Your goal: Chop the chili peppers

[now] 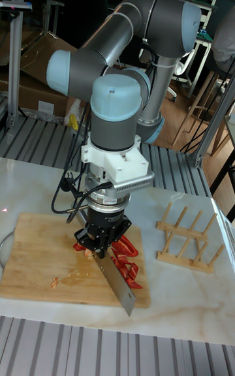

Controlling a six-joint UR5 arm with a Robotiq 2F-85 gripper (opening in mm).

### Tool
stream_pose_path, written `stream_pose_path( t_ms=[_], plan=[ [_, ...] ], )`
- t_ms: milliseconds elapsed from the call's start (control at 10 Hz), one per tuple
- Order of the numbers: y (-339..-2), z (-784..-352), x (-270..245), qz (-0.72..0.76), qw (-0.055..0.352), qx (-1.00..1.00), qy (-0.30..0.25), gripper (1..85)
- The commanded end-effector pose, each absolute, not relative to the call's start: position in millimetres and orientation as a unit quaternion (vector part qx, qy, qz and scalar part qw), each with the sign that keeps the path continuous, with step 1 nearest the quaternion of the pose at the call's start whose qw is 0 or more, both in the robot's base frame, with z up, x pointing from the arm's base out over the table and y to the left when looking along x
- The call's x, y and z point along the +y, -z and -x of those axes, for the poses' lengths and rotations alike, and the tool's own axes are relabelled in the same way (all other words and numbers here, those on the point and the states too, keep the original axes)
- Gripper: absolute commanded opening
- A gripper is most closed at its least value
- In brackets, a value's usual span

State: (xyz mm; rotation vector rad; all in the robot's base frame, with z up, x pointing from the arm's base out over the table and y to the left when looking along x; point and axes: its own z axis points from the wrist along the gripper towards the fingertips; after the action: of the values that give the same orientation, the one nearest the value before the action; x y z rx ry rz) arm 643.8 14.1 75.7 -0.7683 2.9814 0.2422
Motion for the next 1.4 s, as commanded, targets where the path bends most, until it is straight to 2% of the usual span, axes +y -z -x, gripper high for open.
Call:
stream_pose_path(
  t_ms=[0, 500, 700, 900, 1300],
  plan=[
    [-94.1, -638.1, 28.6, 0.223, 0.018, 0.97, -0.098, 1.3],
    [-107.6, -627.3, 31.1, 0.213, 0.02, 0.972, -0.099, 1.3],
    [-101.6, -629.8, 35.4, 0.215, 0.039, 0.97, -0.107, 1.3],
    [-99.5, -635.1, 21.7, 0.234, 0.052, 0.968, -0.074, 1.3],
    [-84.7, -622.7, 28.4, 0.23, 0.063, 0.967, -0.089, 1.3]
  ],
)
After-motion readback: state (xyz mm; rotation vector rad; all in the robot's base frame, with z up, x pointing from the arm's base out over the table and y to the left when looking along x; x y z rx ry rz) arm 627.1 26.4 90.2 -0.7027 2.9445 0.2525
